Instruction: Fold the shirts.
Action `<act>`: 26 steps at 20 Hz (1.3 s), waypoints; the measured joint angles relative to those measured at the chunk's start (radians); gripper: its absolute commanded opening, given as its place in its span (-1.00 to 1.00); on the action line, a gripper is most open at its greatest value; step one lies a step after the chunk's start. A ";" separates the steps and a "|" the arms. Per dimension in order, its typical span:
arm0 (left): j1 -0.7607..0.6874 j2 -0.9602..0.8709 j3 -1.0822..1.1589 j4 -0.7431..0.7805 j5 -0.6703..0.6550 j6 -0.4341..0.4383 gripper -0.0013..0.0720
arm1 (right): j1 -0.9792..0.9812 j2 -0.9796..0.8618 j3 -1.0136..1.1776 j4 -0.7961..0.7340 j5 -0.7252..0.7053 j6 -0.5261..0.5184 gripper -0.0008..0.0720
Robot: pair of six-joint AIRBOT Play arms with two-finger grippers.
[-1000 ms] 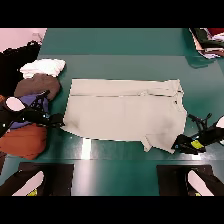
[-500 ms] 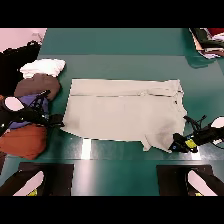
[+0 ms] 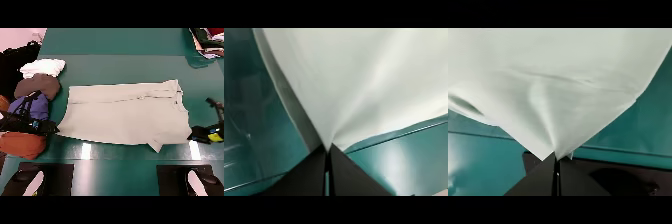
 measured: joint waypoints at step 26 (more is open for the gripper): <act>0.000 -0.887 0.661 -0.077 0.409 0.040 0.67 | 0.054 -1.103 1.076 0.199 -0.241 -0.021 0.10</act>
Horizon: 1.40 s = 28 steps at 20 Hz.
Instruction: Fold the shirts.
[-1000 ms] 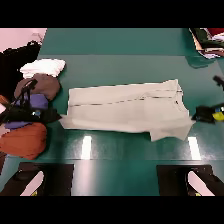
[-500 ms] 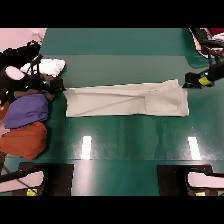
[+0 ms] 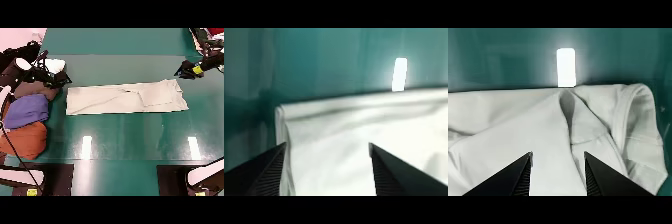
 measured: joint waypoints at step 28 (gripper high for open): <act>-0.442 -0.050 0.056 -0.124 0.142 -0.007 -0.91 | -0.113 -0.013 -0.376 0.264 -0.013 -0.275 -0.94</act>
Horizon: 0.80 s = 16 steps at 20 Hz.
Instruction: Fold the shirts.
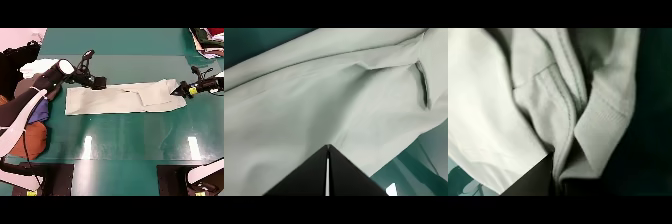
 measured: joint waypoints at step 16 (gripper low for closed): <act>-0.168 -0.341 0.318 -0.023 0.012 -0.062 -0.91 | 0.303 0.224 0.380 0.122 0.086 0.136 -0.94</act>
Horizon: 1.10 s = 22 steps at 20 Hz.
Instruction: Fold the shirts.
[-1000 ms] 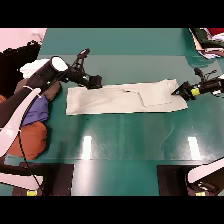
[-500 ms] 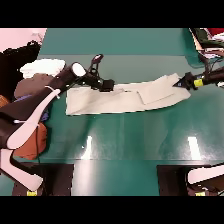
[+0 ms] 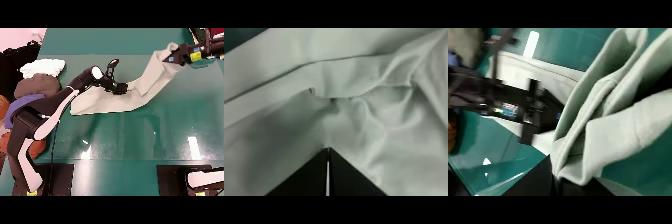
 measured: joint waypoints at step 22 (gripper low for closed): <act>0.572 0.440 0.115 0.344 -0.397 0.019 -0.91 | 0.740 -0.301 0.098 0.003 -0.541 -0.131 0.54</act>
